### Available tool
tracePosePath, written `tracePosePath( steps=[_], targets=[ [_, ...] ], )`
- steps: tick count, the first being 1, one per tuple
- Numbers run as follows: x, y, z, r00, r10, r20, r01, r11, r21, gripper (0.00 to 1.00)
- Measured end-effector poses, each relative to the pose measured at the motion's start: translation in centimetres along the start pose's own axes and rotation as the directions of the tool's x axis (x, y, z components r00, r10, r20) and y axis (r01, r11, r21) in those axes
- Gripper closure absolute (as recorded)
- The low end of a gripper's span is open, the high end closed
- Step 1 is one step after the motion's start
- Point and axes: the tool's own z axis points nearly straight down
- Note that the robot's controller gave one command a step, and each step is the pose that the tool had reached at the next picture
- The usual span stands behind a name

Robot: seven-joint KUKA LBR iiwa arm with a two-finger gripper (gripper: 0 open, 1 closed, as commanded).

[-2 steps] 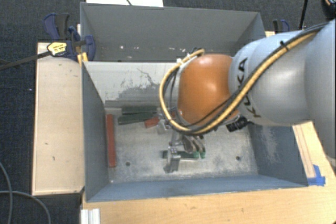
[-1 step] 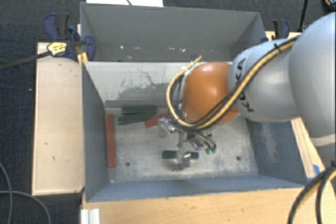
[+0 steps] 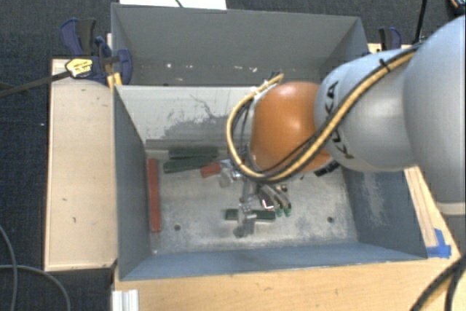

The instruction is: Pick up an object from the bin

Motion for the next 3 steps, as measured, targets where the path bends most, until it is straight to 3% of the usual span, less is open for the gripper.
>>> tracePosePath(
  steps=[1,2,3],
  targets=[
    [-1.1,-4.1,3.8,1.0,0.024,-0.007,-0.024,1.0,0.003,0.0],
    [-1.1,-3.8,3.6,1.0,0.026,-0.005,-0.026,1.0,0.001,1.0],
    [-5.8,-2.3,-28.6,0.943,-0.334,0.009,0.334,0.943,0.004,1.0]
  ],
)
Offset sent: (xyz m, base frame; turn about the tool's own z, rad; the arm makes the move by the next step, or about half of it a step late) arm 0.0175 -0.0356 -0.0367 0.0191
